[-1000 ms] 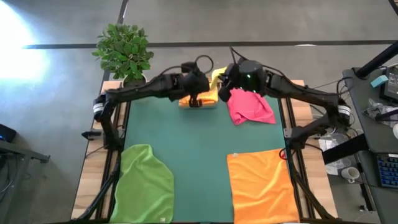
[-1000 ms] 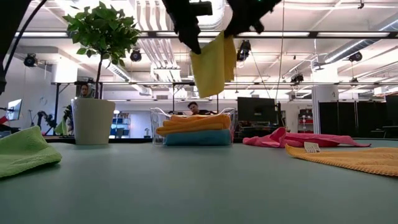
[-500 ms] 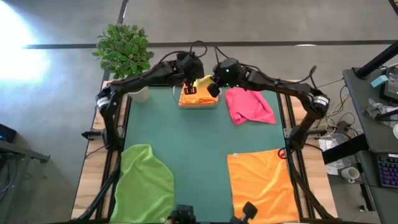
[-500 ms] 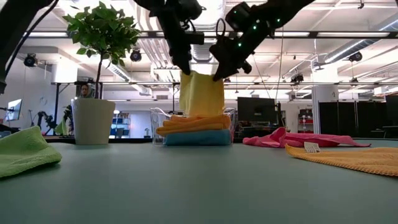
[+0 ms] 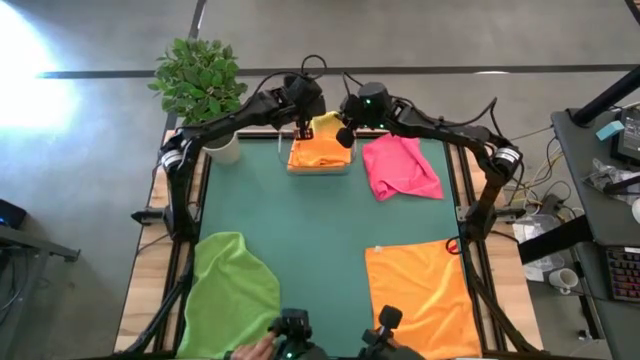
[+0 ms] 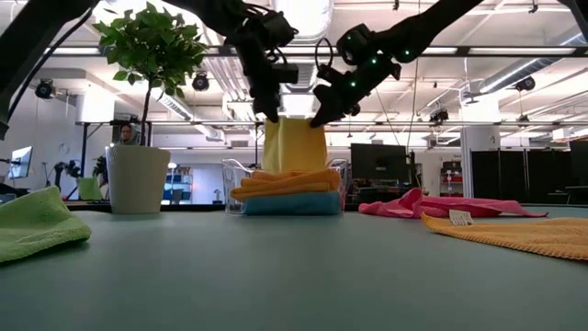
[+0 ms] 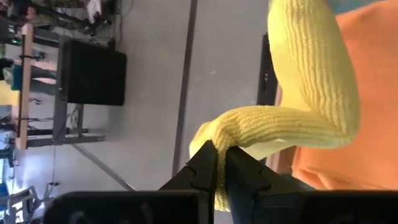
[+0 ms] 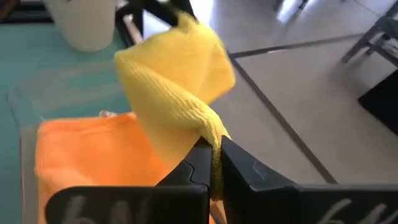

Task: Fold microfiber towels
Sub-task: Put the folded yellow microfiber towel into the transparent bin

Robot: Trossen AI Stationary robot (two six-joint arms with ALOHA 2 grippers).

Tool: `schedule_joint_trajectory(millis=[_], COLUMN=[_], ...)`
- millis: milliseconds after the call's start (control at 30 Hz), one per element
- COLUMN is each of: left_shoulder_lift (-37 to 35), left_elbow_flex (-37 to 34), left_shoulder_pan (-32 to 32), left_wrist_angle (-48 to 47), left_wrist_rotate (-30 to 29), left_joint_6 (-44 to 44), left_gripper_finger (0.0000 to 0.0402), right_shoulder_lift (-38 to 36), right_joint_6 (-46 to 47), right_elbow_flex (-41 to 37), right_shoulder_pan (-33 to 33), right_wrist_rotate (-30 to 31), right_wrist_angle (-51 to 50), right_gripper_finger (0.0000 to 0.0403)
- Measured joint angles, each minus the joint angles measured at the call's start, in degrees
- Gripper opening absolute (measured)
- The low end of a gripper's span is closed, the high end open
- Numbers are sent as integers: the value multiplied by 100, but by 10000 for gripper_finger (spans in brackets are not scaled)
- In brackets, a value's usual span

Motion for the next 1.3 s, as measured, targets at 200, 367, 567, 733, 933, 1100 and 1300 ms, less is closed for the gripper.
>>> schedule_joint_trajectory(millis=[200, 367, 567, 733, 933, 1100, 1300], left_shoulder_lift=[-24, 61, -12, -148, -76, -1, -2], left_elbow_flex=[0, -6, 17, 15, -20, -187, -505], left_shoulder_pan=[-4, -8, 22, 12, -19, -52, -88], left_wrist_angle=[-431, -182, 222, 142, -1005, -1205, -1493], left_wrist_rotate=[695, 883, 458, 375, 1102, 1224, 1304], left_joint_6=[-461, -201, -96, -156, -868, -1050, -1062], left_gripper_finger=[8, 8, 8, 8, 8, 8, 8], right_shoulder_lift=[2, 2, 2, -2, 136, 203, 245], right_joint_6=[-205, -333, -316, -715, -804, -656, -456], right_elbow_flex=[0, 83, 588, 744, 363, 163, 87], right_shoulder_pan=[-22, -182, -411, -414, -234, -16, 216], right_wrist_rotate=[-22, -20, 1, -273, -513, -516, -517], right_wrist_angle=[-424, -419, -411, -658, -1220, -1227, -1788], right_gripper_finger=[8, 8, 8, 8, 8, 8, 8])
